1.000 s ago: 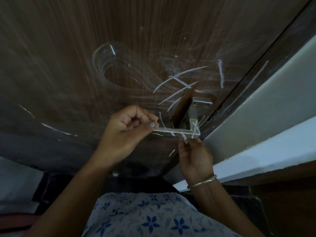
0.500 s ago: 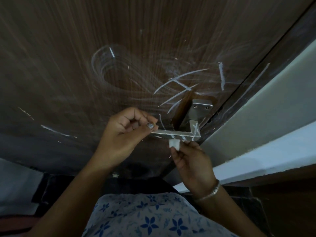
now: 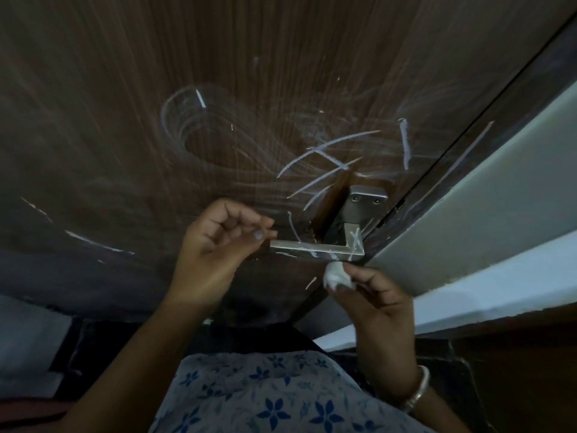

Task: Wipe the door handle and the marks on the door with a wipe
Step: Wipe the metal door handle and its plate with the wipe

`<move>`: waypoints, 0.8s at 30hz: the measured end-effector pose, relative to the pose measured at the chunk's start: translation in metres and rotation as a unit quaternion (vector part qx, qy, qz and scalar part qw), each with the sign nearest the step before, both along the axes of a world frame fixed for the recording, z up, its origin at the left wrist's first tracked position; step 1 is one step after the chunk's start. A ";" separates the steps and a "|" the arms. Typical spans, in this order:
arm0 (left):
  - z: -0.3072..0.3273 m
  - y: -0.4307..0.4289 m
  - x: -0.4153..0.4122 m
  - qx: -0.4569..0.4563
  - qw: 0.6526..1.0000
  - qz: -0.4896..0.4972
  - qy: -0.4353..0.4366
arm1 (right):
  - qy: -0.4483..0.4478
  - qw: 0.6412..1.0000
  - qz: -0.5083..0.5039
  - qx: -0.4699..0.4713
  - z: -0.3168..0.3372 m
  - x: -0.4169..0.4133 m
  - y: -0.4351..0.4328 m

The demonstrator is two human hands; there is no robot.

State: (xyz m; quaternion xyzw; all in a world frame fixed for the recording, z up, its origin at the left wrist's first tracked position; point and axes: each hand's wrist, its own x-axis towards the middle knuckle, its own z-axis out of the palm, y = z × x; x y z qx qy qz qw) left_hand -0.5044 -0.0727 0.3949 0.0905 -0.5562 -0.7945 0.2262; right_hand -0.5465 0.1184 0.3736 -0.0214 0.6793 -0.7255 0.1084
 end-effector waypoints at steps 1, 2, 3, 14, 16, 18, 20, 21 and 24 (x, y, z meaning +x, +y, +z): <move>-0.007 0.002 0.002 0.017 0.999 0.032 -0.027 | -0.028 0.999 0.007 -0.019 -0.003 0.001 -0.006; -0.015 0.007 0.006 0.011 0.996 0.059 -0.067 | -0.055 0.998 0.010 -0.037 -0.006 0.002 -0.012; -0.022 0.014 0.010 -0.018 0.992 0.066 -0.110 | -0.078 0.996 0.009 -0.051 -0.009 0.003 -0.018; -0.048 0.049 -0.009 -0.114 0.987 -0.073 -0.084 | -0.107 0.986 -0.003 -0.132 -0.008 -0.004 -0.032; -0.049 0.050 -0.014 -0.095 0.990 -0.078 -0.062 | -0.109 0.982 0.003 -0.155 -0.010 -0.005 -0.028; -0.050 0.048 -0.018 -0.090 0.991 -0.086 -0.041 | -0.102 0.978 0.018 -0.179 -0.011 -0.006 -0.027; -0.050 0.047 -0.023 -0.109 0.991 -0.075 -0.018 | -0.080 0.979 0.025 -0.188 -0.010 -0.007 -0.029; -0.049 0.047 -0.025 -0.119 0.990 -0.070 -0.009 | -0.068 0.980 0.019 -0.188 -0.010 -0.007 -0.029; -0.044 0.046 -0.030 -0.161 0.984 -0.073 0.018 | -0.046 0.984 -0.022 -0.173 -0.013 -0.009 -0.026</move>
